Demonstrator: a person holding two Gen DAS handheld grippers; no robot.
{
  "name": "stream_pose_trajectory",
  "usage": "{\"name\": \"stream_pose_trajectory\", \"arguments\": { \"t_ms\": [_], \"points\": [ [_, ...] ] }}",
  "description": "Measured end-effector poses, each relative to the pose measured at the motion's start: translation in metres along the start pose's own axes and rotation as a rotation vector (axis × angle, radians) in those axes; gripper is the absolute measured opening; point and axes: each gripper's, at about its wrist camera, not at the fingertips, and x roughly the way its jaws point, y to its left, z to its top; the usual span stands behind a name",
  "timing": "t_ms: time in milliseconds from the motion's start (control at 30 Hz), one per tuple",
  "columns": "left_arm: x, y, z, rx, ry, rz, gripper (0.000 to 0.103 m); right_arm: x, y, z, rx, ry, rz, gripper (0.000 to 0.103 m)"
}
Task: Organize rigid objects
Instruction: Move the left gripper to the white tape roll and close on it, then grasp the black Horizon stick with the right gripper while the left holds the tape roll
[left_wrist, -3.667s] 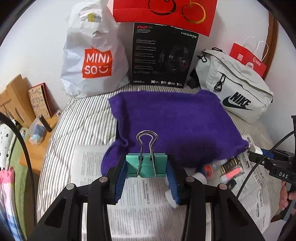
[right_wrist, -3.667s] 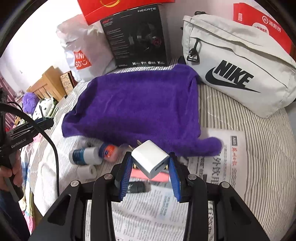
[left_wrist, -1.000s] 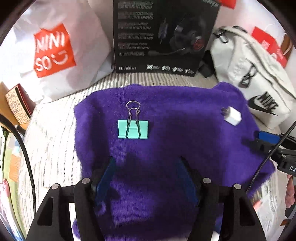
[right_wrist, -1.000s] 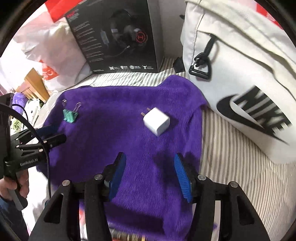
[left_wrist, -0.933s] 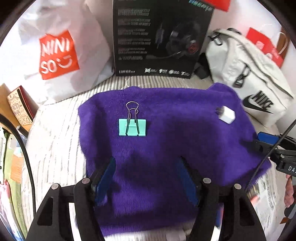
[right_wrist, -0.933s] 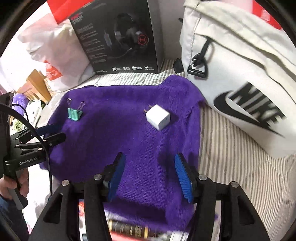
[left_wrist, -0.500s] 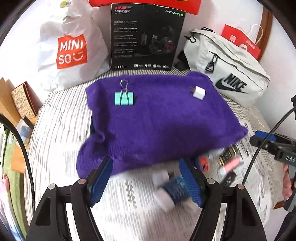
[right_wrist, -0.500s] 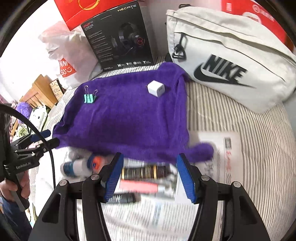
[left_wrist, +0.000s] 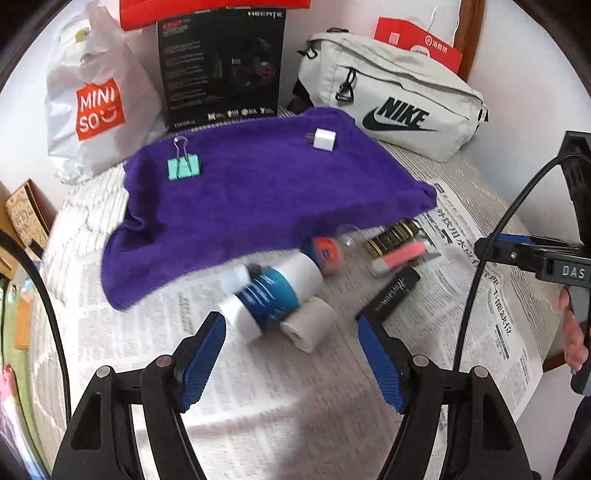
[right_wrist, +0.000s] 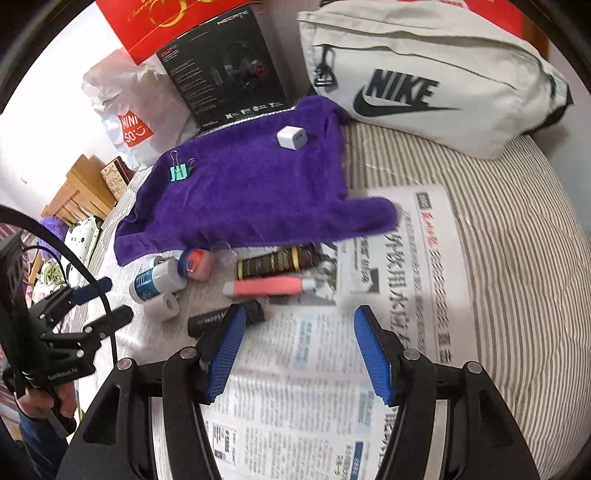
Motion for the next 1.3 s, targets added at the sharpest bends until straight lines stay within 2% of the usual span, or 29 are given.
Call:
{"name": "stream_pose_trajectory", "arguments": {
  "t_ms": [500,600,667,800,867,933,1133,1300],
  "points": [
    [0.052,-0.004,-0.002,-0.187,0.093,0.087,0.073,-0.006,-0.032,-0.013,0.037,0.019,0.021,0.061],
    [0.057,-0.002,0.0,-0.216,0.097,0.079,0.072,-0.002,-0.036,-0.014,0.047,0.031,0.023,0.061],
    [0.058,0.0,0.003,-0.227,0.093,0.094,0.062,0.002,-0.037,-0.016,0.047,0.04,0.024,0.061],
    [0.059,0.002,0.004,-0.212,0.098,0.11,0.052,0.009,-0.034,-0.019,0.041,0.058,0.03,0.061],
    [0.056,0.005,0.002,-0.206,0.095,0.102,0.039,0.012,-0.031,-0.02,0.031,0.066,0.036,0.061],
    [0.051,0.01,-0.003,-0.205,0.099,0.087,0.034,0.015,-0.028,-0.021,0.022,0.074,0.038,0.061],
    [0.043,0.021,-0.014,-0.197,0.103,0.083,0.034,0.019,-0.023,-0.021,0.011,0.085,0.046,0.061],
    [0.046,0.022,-0.01,-0.201,0.099,0.092,0.033,0.022,-0.02,-0.02,0.007,0.094,0.045,0.061]
  ]
}}
